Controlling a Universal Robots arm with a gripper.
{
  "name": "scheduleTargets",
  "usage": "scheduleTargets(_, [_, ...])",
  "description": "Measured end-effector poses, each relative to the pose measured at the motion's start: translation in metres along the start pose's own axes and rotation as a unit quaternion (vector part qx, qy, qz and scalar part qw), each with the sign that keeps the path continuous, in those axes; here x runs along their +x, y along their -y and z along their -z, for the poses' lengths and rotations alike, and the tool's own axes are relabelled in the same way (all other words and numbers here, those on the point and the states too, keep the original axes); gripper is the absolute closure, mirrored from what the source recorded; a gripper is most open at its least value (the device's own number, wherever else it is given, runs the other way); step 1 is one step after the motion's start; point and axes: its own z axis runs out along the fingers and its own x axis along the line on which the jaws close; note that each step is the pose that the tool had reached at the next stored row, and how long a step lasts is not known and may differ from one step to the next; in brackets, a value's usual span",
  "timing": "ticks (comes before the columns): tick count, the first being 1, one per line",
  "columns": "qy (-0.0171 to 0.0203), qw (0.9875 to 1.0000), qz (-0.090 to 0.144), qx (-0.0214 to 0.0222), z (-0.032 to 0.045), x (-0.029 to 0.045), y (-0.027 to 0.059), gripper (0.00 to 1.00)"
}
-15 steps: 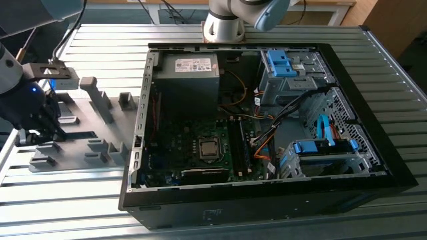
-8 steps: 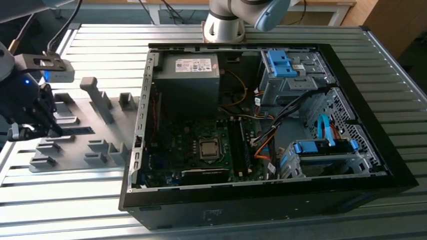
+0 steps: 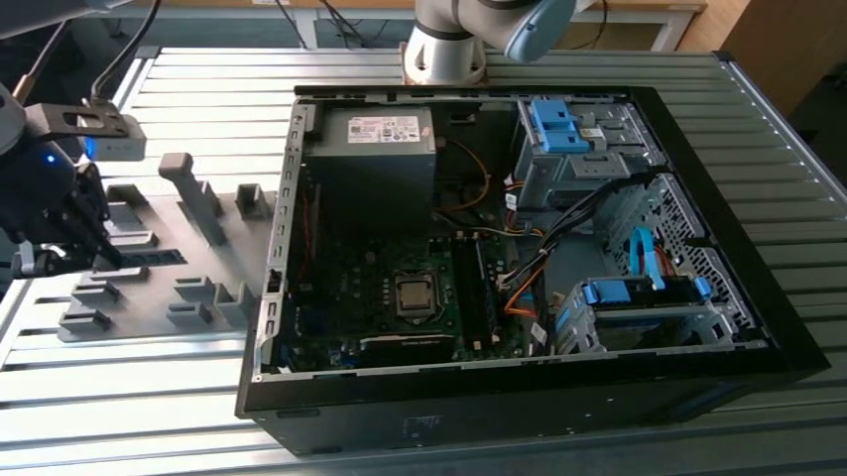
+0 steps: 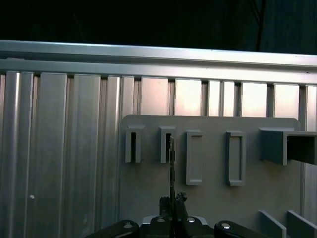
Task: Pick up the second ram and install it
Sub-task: 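Pick up the second ram and move it above second insertion slot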
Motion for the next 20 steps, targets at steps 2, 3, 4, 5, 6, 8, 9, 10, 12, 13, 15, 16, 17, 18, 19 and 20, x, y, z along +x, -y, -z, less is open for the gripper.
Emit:
scheduleTargets(2, [0.0002, 1.0, 0.0, -0.0006, 0.002, -0.0001, 0.0, 0.86])
scheduleTargets(3, [0.0002, 1.0, 0.0, -0.0012, 0.004, -0.0001, 0.0001, 0.86])
scheduleTargets(4, [0.0002, 1.0, 0.0, -0.0016, 0.0064, -0.0002, 0.0001, 0.86])
scheduleTargets(5, [0.0002, 1.0, 0.0, -0.0021, 0.0086, -0.0003, 0.0001, 0.86])
scheduleTargets(6, [0.0002, 1.0, 0.0, -0.0022, 0.0093, -0.0003, 0.0001, 0.86])
scheduleTargets(8, [0.0003, 1.0, 0.0, -0.0021, 0.0092, -0.0003, 0.0001, 0.86])
scheduleTargets(9, [0.0003, 1.0, 0.0, -0.0022, 0.0092, -0.0003, 0.0001, 0.86])
scheduleTargets(10, [0.0003, 1.0, 0.0, -0.0022, 0.0092, -0.0003, 0.0001, 0.86])
scheduleTargets(12, [0.0002, 1.0, 0.0, -0.003, 0.0099, -0.0004, 0.0001, 0.86])
scheduleTargets(13, [0.0002, 1.0, 0.0, -0.0034, 0.0105, -0.0003, 0.0001, 0.86])
scheduleTargets(15, [0.0003, 1.0, 0.0, -0.0033, 0.0119, -0.0004, 0.0001, 0.86])
scheduleTargets(16, [0.0003, 1.0, 0.0, -0.0033, 0.0129, -0.0004, 0.0001, 0.86])
scheduleTargets(17, [0.0002, 1.0, 0.0, -0.0033, 0.0141, -0.0004, 0.0001, 0.86])
scheduleTargets(18, [0.0002, 1.0, 0.0, -0.0033, 0.0154, -0.0005, 0.0001, 0.86])
scheduleTargets(19, [0.0003, 1.0, 0.0, -0.0033, 0.0168, -0.0005, 0.0001, 0.86])
scheduleTargets(20, [0.0003, 1.0, 0.0, -0.0033, 0.0183, -0.0006, 0.0001, 0.86])
